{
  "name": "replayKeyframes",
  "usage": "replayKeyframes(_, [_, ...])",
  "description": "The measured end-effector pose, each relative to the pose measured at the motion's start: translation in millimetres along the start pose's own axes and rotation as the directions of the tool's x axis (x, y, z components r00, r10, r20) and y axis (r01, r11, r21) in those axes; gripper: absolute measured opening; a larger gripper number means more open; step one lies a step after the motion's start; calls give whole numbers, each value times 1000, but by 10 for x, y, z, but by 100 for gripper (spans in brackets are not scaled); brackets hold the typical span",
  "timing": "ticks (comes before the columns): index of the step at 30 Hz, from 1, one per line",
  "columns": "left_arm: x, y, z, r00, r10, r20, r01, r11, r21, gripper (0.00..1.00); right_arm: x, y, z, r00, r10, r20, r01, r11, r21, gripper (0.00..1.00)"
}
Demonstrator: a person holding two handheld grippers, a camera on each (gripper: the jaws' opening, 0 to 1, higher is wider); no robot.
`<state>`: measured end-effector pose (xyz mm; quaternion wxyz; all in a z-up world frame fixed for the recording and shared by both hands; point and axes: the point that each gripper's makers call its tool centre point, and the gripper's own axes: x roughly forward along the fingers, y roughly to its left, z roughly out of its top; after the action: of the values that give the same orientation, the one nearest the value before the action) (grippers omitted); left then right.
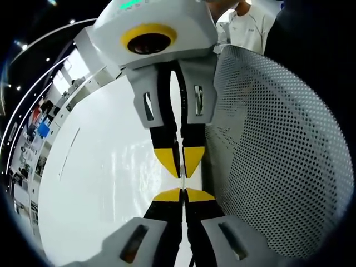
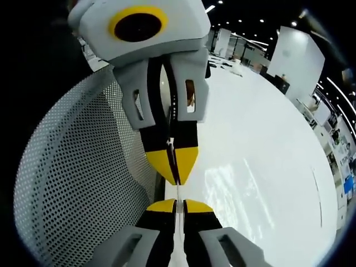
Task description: Open the resealable bag by pulling the two sides of the seal apart until the entire bag opening is separated and visibly accessible.
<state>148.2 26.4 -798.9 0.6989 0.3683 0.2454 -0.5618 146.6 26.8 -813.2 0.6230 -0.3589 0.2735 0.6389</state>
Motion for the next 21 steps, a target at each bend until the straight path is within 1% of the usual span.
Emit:
replayKeyframes(9, [8, -15, -15, 1000, -3, -4, 4, 1000, 6, 0, 16, -12, 18, 1000, 1, 3, -1, 1000, 2, 3])
replayKeyframes(14, [6, -9, -24, 1000, -2, -6, 2, 1000, 0, 0, 43, 20, 29, 1000, 11, 8, -11, 1000, -3, 1])
replayKeyframes(21, [10, -5, -8, 1000, -1, -1, 1, 1000, 1, 0, 39, 23, 26, 1000, 14, 5, -14, 1000, -15, 0])
